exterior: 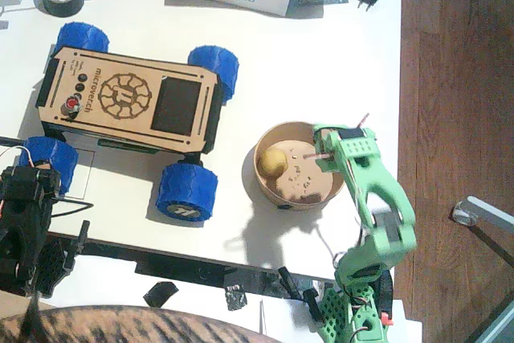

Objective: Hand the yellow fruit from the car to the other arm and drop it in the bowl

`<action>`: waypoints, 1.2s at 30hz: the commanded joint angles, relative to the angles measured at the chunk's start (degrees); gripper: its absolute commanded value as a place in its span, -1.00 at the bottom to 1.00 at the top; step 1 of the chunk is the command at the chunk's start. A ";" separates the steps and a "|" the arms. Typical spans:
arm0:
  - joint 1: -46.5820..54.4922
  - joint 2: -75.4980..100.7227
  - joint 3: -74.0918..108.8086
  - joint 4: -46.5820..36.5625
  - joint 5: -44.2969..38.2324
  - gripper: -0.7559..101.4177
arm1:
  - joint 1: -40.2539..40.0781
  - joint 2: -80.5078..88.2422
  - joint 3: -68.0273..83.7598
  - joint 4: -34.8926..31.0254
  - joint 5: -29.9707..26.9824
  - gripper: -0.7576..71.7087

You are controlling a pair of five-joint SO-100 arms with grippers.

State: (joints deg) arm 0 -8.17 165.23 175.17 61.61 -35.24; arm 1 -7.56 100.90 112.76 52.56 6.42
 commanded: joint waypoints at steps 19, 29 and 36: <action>0.26 0.18 -0.09 0.53 0.18 -0.98 | -4.83 74.36 41.48 -12.48 2.72 -0.98; 0.26 0.18 -0.09 0.62 0.18 -0.98 | 0.44 85.08 50.54 -10.99 3.96 -0.98; 0.26 0.53 0.00 0.97 0.18 -0.98 | -1.49 85.08 53.26 -10.20 5.45 -0.98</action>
State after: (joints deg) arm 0 -8.17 165.59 175.17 61.70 -35.24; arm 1 -8.17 185.54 165.94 42.28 11.25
